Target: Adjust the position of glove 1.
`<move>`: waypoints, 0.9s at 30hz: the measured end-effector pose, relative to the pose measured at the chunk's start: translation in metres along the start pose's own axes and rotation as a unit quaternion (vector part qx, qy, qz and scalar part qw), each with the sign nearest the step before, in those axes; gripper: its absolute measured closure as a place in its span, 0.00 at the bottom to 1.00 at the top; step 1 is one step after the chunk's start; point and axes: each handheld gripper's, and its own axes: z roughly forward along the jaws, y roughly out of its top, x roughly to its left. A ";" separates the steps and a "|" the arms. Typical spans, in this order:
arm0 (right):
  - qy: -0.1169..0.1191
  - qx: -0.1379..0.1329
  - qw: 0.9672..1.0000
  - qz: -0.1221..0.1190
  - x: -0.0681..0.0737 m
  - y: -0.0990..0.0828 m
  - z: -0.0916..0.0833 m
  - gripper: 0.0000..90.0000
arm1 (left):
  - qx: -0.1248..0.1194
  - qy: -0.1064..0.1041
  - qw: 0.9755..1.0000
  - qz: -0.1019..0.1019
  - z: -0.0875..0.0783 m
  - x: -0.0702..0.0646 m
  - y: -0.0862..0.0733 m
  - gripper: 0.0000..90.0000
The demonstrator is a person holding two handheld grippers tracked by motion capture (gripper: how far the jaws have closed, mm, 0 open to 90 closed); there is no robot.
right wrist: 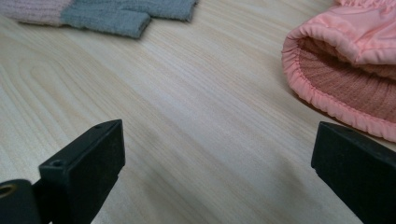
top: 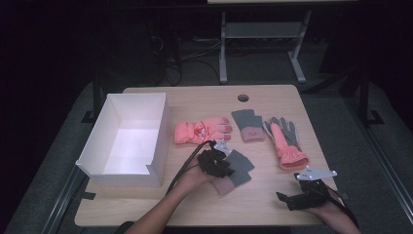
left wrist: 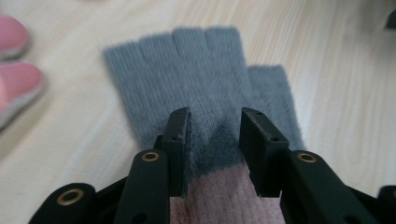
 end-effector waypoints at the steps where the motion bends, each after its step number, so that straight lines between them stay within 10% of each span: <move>1: 0.000 0.000 1.000 -0.001 0.000 0.000 0.000 0.03 | 0.002 0.002 1.000 0.005 0.001 0.000 -0.001 0.75; 6: 0.001 0.002 1.000 0.001 0.001 0.000 0.001 0.03 | 0.005 -0.005 1.000 -0.008 0.001 0.003 0.000 0.95; 27: 0.001 -0.001 1.000 0.000 0.000 0.000 -0.001 0.03 | 0.004 -0.015 0.999 -0.030 -0.019 -0.037 -0.021 0.96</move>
